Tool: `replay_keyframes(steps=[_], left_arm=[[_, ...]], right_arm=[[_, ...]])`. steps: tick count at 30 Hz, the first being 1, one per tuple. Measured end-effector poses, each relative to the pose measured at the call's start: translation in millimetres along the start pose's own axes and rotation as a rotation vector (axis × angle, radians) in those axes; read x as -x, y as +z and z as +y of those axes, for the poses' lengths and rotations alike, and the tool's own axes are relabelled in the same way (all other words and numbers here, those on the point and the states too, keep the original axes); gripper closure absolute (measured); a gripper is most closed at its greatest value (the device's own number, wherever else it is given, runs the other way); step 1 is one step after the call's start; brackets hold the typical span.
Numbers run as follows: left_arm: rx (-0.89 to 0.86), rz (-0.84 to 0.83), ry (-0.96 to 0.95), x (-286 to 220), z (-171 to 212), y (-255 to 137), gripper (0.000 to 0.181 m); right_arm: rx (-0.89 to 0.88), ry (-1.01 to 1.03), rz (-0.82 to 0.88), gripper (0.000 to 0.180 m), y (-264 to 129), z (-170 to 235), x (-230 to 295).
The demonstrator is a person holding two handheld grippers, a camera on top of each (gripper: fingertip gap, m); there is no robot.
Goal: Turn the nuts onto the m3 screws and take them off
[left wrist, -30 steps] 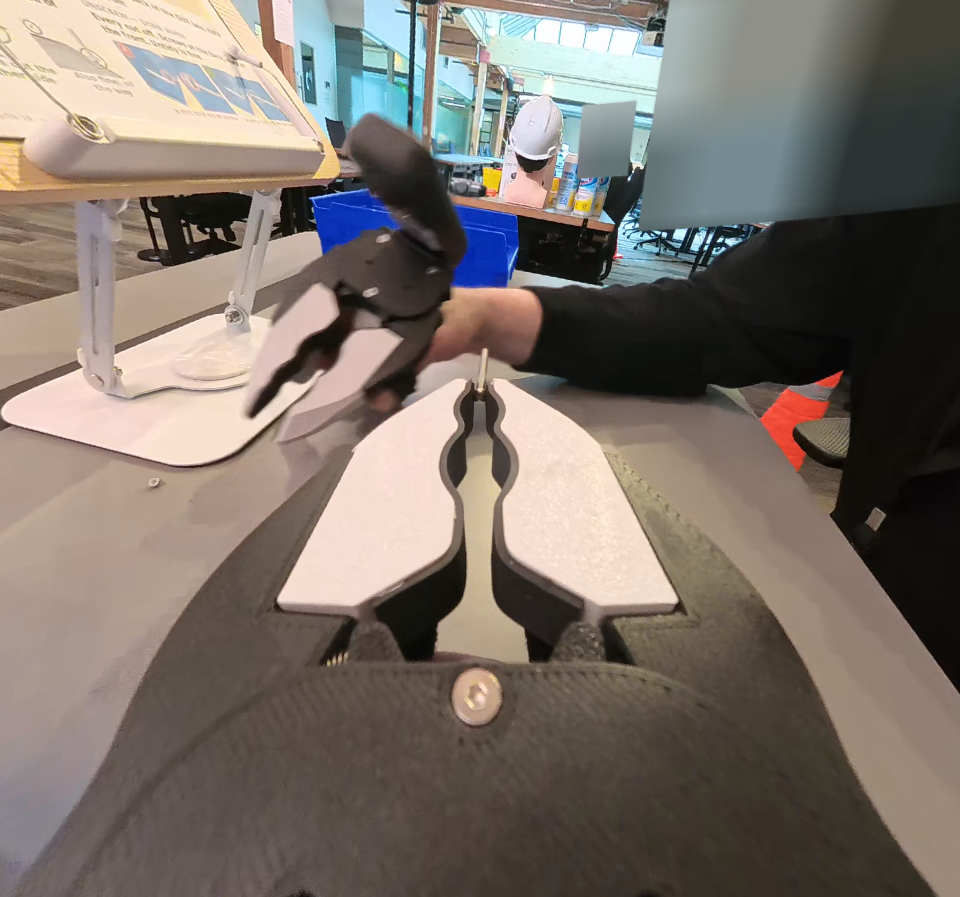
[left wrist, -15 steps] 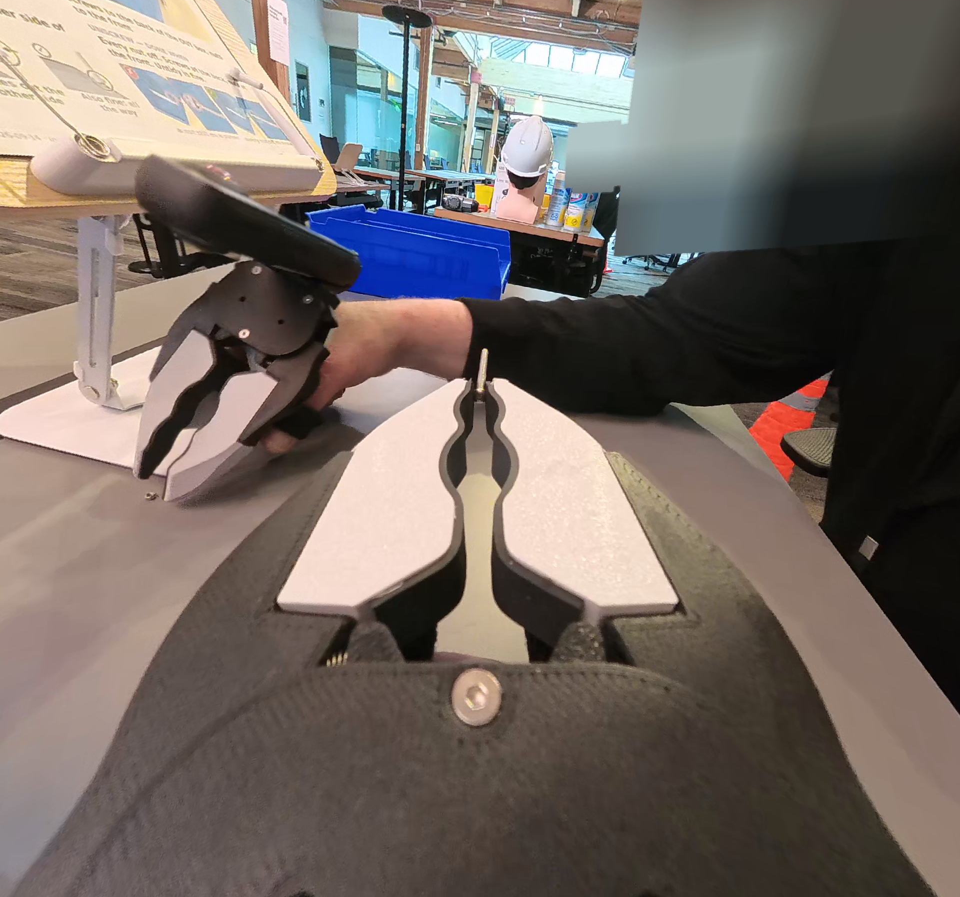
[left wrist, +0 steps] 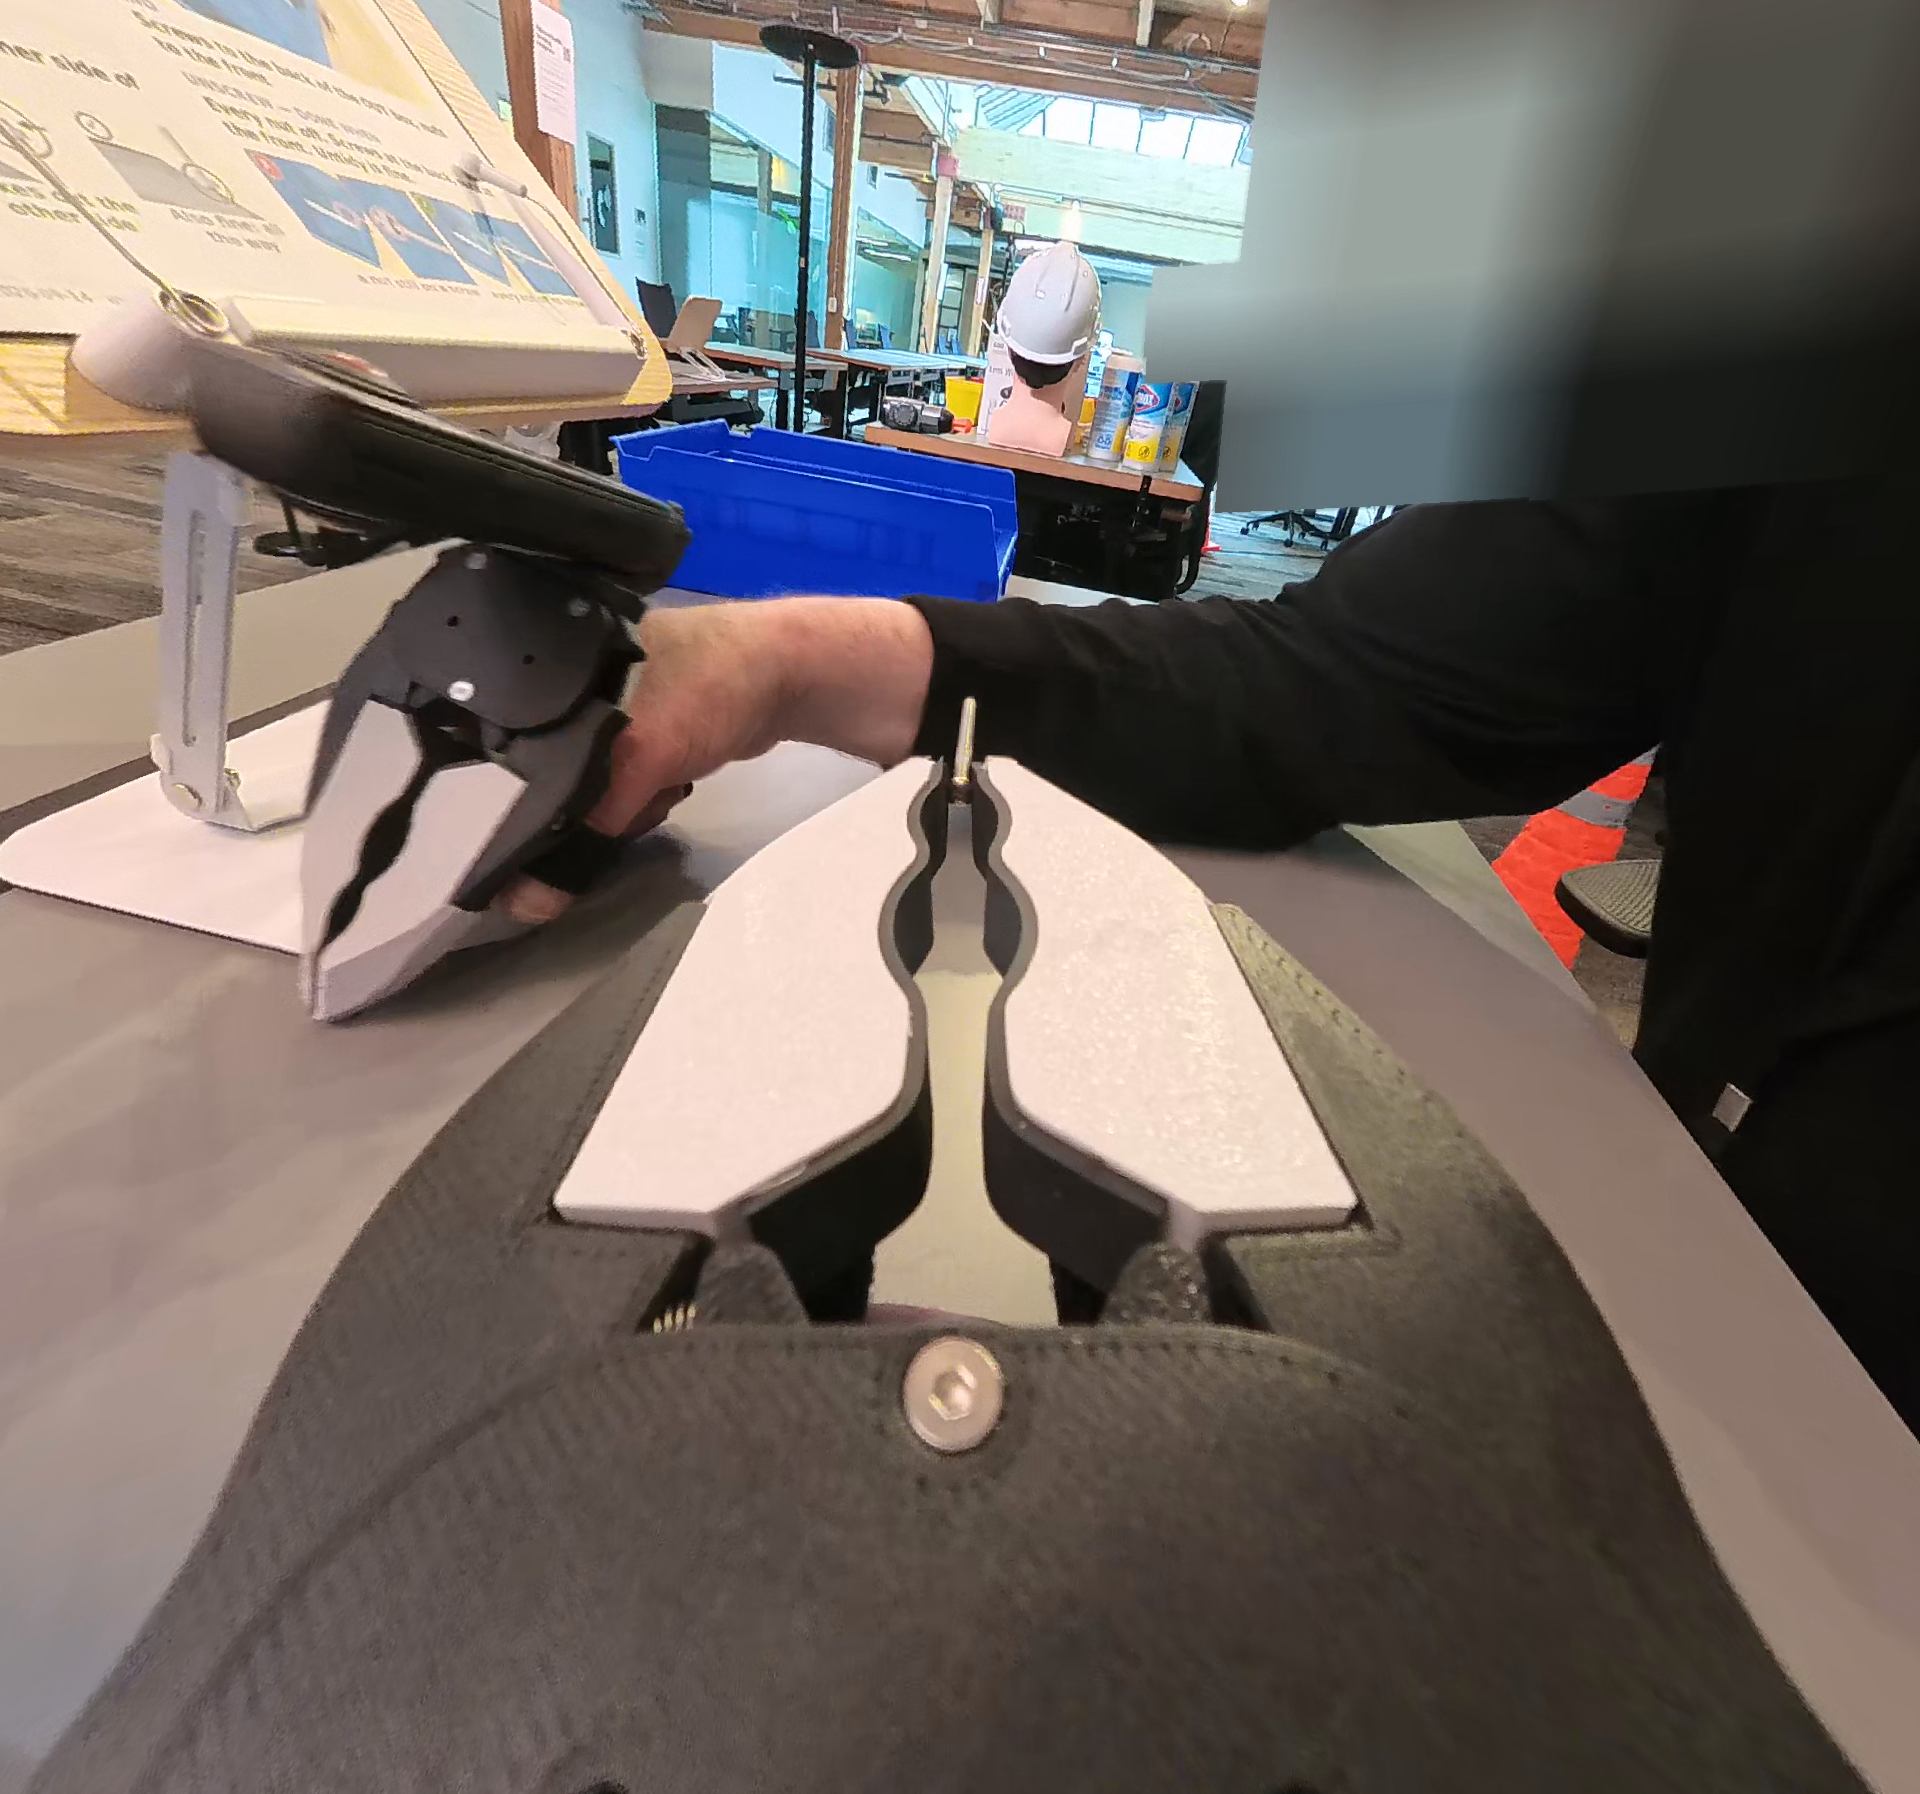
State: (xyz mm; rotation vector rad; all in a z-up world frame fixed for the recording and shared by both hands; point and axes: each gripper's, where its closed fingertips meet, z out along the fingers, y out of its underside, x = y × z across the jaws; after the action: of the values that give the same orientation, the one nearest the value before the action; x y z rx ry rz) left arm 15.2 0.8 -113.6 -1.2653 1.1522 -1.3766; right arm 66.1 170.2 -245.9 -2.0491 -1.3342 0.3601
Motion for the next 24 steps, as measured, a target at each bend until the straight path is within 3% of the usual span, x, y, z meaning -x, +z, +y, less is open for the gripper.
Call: replay_keyframes(steps=[7, 12, 16, 24], left_arm=[[0.002, 0.002, 0.005, 0, -1, -1, 0.177], [-0.004, 0.004, 0.002, -1, -2, 0, 0.177], [0.001, 0.005, 0.003, -1, -1, 2, 0.177], [0.003, 0.009, 0.000, -1, 0, 2, 0.177]], right_arm=[[-0.016, -0.094, -0.065, 0.180, -16, 10, 42], [-0.108, -0.048, 0.009, 0.174, -38, 2, 25], [-0.041, -0.014, 0.042, 0.160, -22, 7, 9], [0.013, 0.025, 0.009, 0.169, -6, 5, 2]])
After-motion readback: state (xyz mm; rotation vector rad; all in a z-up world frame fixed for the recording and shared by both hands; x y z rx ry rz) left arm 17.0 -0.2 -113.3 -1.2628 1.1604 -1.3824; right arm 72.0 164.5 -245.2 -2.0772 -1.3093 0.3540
